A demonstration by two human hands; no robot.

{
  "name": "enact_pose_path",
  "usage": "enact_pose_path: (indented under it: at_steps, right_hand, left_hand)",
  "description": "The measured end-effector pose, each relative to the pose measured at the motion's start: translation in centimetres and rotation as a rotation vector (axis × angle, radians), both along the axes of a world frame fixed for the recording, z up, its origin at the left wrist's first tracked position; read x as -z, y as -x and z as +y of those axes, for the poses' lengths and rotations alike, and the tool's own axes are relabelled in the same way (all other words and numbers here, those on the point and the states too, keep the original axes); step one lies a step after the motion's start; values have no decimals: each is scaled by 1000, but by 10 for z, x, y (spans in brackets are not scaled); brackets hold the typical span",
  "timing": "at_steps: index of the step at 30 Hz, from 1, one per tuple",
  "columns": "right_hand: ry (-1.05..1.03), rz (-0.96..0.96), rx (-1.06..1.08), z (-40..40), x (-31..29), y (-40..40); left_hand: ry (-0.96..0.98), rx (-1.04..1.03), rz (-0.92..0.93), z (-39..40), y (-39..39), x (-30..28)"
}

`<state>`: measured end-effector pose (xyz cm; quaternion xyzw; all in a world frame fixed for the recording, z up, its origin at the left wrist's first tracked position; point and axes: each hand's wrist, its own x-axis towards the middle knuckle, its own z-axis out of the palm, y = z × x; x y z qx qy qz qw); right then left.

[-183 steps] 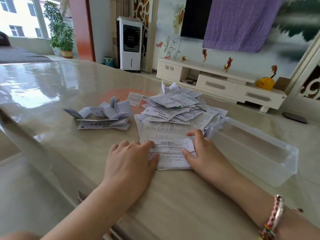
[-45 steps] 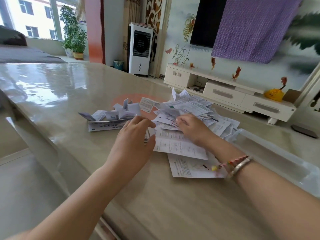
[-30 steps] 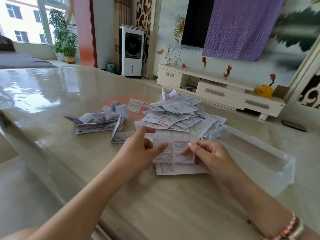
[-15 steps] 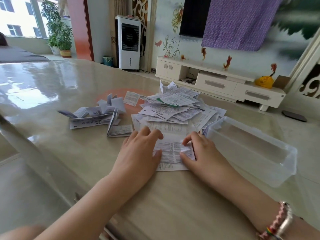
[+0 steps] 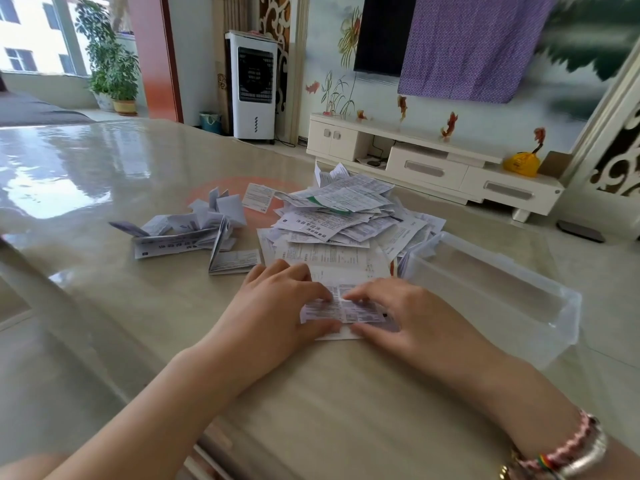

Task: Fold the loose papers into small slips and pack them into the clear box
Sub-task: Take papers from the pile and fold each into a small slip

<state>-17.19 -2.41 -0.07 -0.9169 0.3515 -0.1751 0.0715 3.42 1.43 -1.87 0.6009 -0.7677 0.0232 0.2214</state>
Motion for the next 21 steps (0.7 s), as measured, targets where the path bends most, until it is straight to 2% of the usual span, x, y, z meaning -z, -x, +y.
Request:
enact_pose_path:
  at_steps: [5, 8, 11, 16, 21]
  right_hand:
    - [39, -5, -5, 0, 0, 1]
    - [36, -109, 47, 0, 1, -1]
    - [-41, -238, 122, -1, 2, -3]
    - [-183, -308, 228, -9, 6, -8]
    - [-135, -217, 316, -16, 14, -15]
  left_hand:
    - [64, 44, 22, 2, -3, 2]
    - [90, 35, 98, 1, -3, 5]
    - [81, 0, 219, -1, -2, 6]
    - [5, -44, 348, -6, -2, 6]
    - [-42, -160, 377, -11, 1, 5]
